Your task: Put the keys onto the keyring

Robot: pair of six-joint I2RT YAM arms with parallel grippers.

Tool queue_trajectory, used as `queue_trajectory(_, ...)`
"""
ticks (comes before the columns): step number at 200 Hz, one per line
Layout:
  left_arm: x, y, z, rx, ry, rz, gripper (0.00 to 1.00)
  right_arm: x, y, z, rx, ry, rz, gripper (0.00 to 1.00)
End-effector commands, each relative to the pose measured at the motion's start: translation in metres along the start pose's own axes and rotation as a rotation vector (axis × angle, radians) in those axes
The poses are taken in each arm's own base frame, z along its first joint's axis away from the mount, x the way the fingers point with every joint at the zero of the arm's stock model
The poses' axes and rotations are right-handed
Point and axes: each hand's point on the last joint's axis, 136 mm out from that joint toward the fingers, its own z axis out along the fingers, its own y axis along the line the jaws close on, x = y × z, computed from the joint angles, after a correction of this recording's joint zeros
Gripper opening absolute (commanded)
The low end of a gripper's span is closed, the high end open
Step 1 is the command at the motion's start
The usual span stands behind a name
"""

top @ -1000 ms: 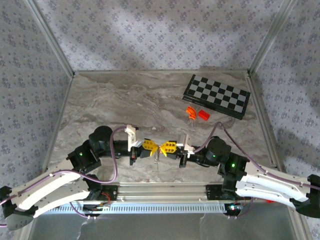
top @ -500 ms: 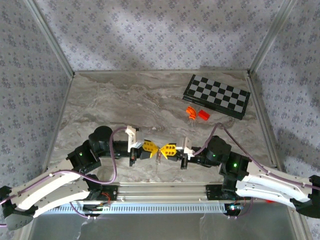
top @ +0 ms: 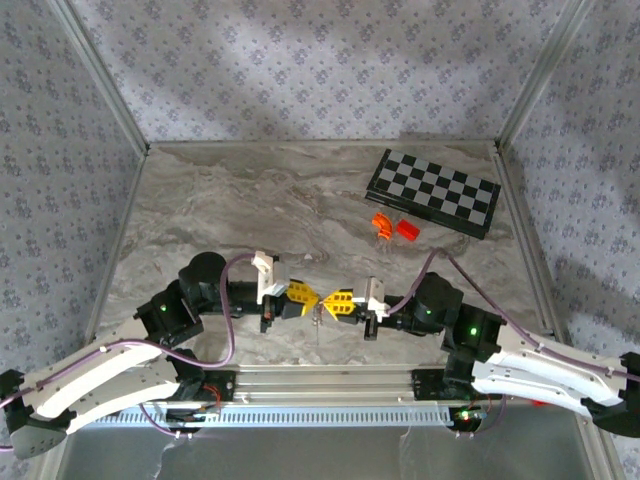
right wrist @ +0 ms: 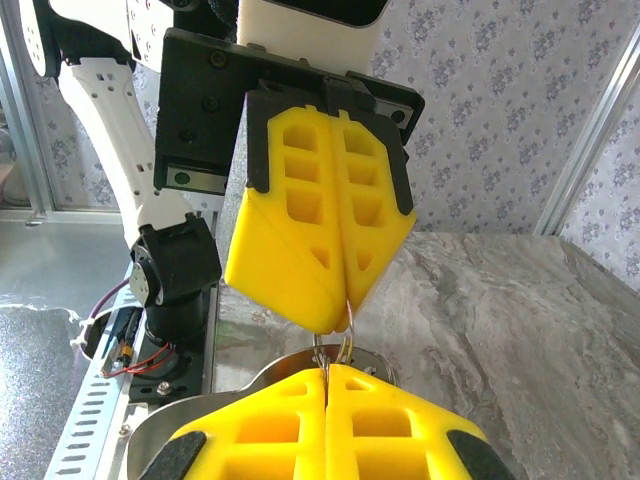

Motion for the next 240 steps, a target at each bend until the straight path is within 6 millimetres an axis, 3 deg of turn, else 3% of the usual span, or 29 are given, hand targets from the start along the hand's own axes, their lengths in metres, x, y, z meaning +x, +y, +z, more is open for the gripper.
queue_trajectory(1, -0.037, -0.004, -0.005, -0.006, -0.117, 0.051, 0.0, 0.0, 0.001, -0.004, 0.005, 0.003, -0.016, 0.0)
queue_trajectory(171, -0.049, 0.019, -0.002, -0.106, -0.372, -0.005, 0.0, -0.007, -0.008, -0.004, 0.064, -0.051, -0.006, 0.1)
queue_trajectory(240, -0.045, 0.023, -0.003, -0.135, -0.39, -0.006, 0.0, -0.012, -0.011, -0.013, 0.092, -0.078, 0.013, 0.16)
